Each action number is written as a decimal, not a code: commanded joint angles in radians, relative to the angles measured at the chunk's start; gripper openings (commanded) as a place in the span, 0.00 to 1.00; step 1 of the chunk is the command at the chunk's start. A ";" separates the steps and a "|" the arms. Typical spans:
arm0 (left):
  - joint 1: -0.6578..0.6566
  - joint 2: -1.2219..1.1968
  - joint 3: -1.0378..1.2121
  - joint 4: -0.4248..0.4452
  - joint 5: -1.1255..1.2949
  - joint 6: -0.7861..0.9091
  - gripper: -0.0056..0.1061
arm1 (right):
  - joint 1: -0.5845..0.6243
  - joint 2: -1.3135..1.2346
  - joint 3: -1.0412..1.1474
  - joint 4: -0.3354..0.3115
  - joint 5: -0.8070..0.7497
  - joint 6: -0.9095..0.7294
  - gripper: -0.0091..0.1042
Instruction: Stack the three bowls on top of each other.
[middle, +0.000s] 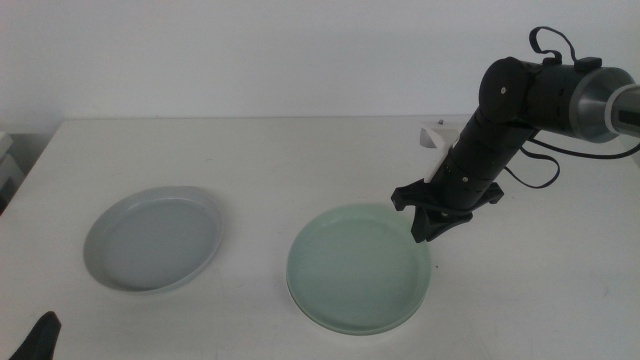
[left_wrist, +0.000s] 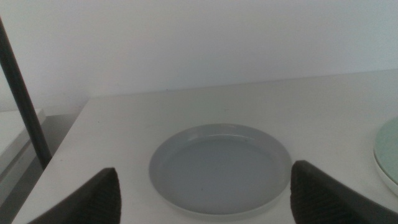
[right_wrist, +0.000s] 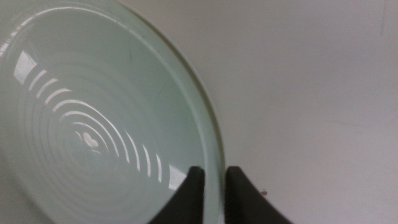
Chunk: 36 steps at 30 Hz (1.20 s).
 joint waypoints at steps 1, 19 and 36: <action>0.002 -0.014 -0.006 -0.008 -0.071 -0.013 0.99 | 0.000 -0.054 -0.023 0.011 -0.006 -0.012 0.25; 0.002 -0.014 -0.006 -0.008 -0.071 -0.013 0.99 | -0.021 -0.467 -0.119 0.026 0.096 -0.107 0.59; 0.002 -0.014 -0.006 -0.008 -0.071 -0.013 0.99 | -0.021 -1.114 0.321 0.006 -0.059 -0.170 0.59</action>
